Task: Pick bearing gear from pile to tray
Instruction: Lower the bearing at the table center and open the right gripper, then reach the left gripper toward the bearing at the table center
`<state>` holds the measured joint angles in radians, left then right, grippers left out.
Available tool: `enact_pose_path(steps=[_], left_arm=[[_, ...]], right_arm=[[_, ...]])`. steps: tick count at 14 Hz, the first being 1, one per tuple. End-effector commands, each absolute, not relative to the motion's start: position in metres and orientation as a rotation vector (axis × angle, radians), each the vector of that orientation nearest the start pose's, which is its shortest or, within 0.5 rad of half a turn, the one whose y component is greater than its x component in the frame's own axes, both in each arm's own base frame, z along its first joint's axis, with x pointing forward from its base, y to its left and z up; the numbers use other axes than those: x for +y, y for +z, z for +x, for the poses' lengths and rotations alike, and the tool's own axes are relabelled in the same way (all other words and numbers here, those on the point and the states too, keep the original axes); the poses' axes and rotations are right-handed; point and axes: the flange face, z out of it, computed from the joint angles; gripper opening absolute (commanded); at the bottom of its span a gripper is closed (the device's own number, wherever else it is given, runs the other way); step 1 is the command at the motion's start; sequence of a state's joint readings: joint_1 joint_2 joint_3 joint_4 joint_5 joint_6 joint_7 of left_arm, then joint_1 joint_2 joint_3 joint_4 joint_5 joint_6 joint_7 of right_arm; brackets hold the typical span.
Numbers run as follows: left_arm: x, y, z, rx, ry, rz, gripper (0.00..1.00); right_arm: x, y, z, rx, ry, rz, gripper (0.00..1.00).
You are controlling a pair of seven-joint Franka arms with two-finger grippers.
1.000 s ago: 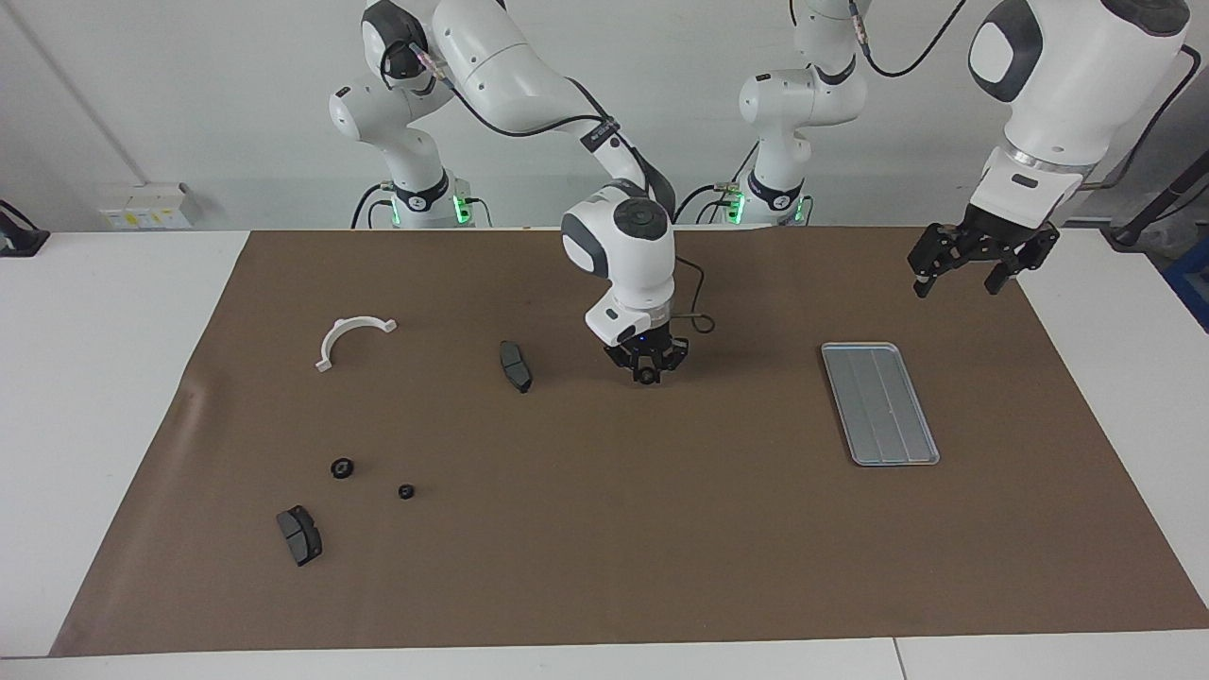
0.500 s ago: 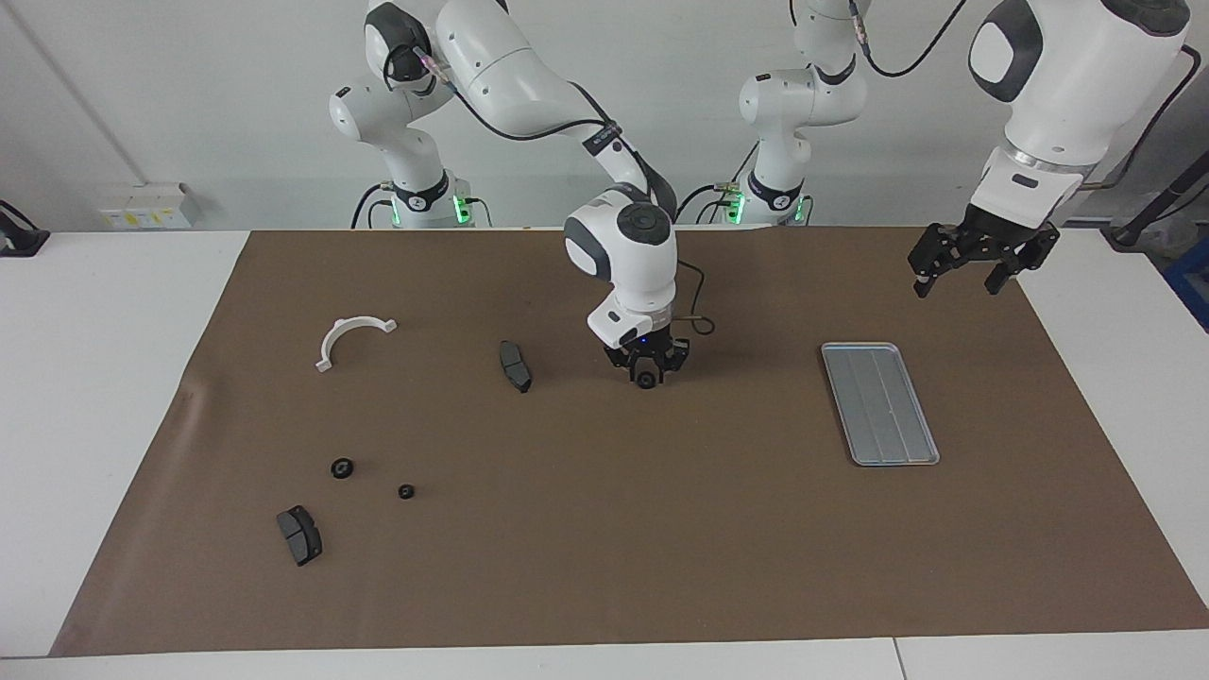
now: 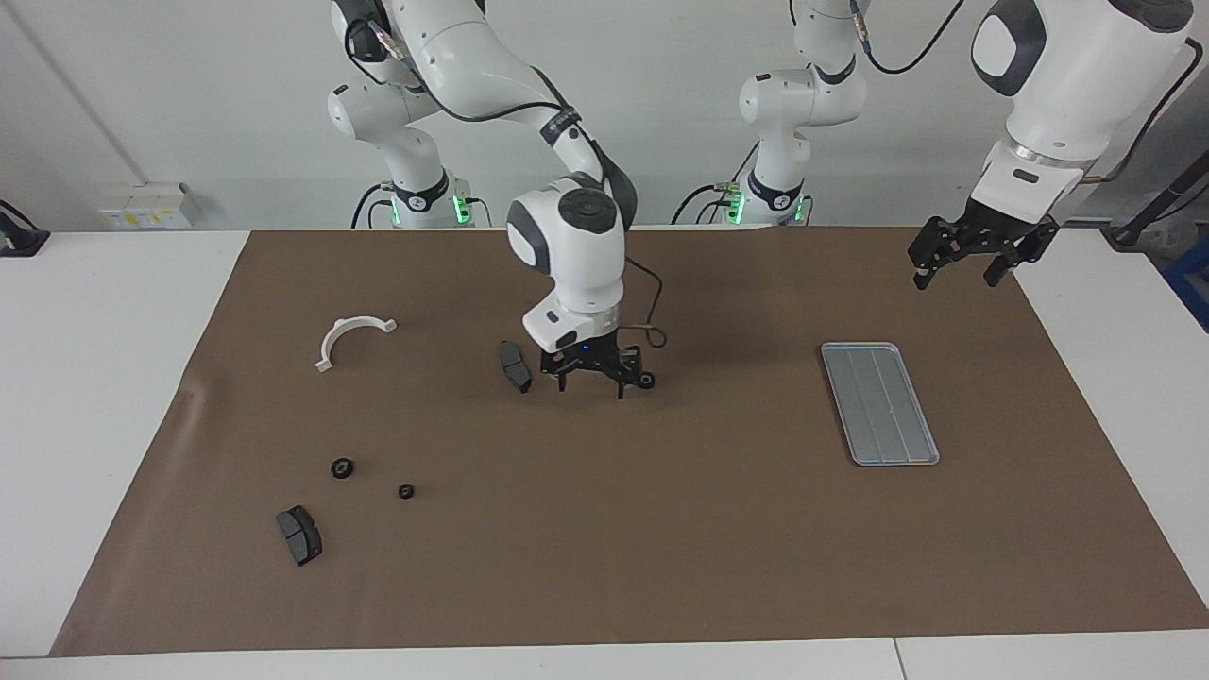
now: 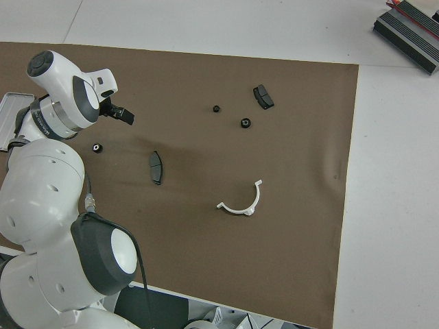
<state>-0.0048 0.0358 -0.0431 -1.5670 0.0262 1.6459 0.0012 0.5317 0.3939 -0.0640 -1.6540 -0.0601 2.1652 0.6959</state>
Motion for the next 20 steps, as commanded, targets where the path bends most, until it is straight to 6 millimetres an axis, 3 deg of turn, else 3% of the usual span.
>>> enact_pose_path(steps=[1, 4, 7, 8, 10, 11, 13, 16, 17, 20], left_arm=[[-0.019, 0.603, 0.55, 0.087, -0.018, -3.102, 1.0], [-0.018, 0.597, 0.549, 0.091, -0.024, -3.102, 1.0], [-0.019, 0.59, 0.542, 0.077, -0.008, -3.102, 1.0], [-0.026, 0.589, 0.542, 0.082, -0.021, -3.103, 1.0], [-0.044, 0.582, 0.545, 0.014, -0.059, -3.133, 1.0], [-0.071, 0.578, 0.546, -0.019, -0.075, -3.17, 1.0], [-0.119, 0.568, 0.554, -0.095, -0.116, -3.197, 1.0], [-0.211, 0.541, 0.569, -0.023, -0.074, -3.212, 1.0], [-0.245, 0.529, 0.57, 0.013, -0.045, -3.21, 1.0], [-0.312, 0.496, 0.556, 0.02, -0.012, -3.206, 1.0]], right_arm=[[0.237, 0.404, 0.627, 0.2, -0.217, -3.148, 1.0], [0.15, 0.398, 0.655, 0.031, -0.216, -3.179, 1.0], [0.092, 0.388, 0.667, -0.13, -0.181, -3.173, 1.0], [0.081, 0.377, 0.672, -0.179, -0.181, -3.142, 1.0], [0.078, 0.356, 0.68, -0.227, -0.218, -3.108, 1.0], [0.068, 0.342, 0.685, -0.224, -0.219, -3.114, 1.0], [0.066, 0.319, 0.695, -0.248, -0.25, -3.112, 1.0], [0.065, 0.301, 0.701, -0.252, -0.296, -3.112, 1.0], [0.068, 0.293, 0.702, -0.256, -0.315, -3.109, 1.0], [0.071, 0.29, 0.701, -0.264, -0.32, -3.108, 0.93]])
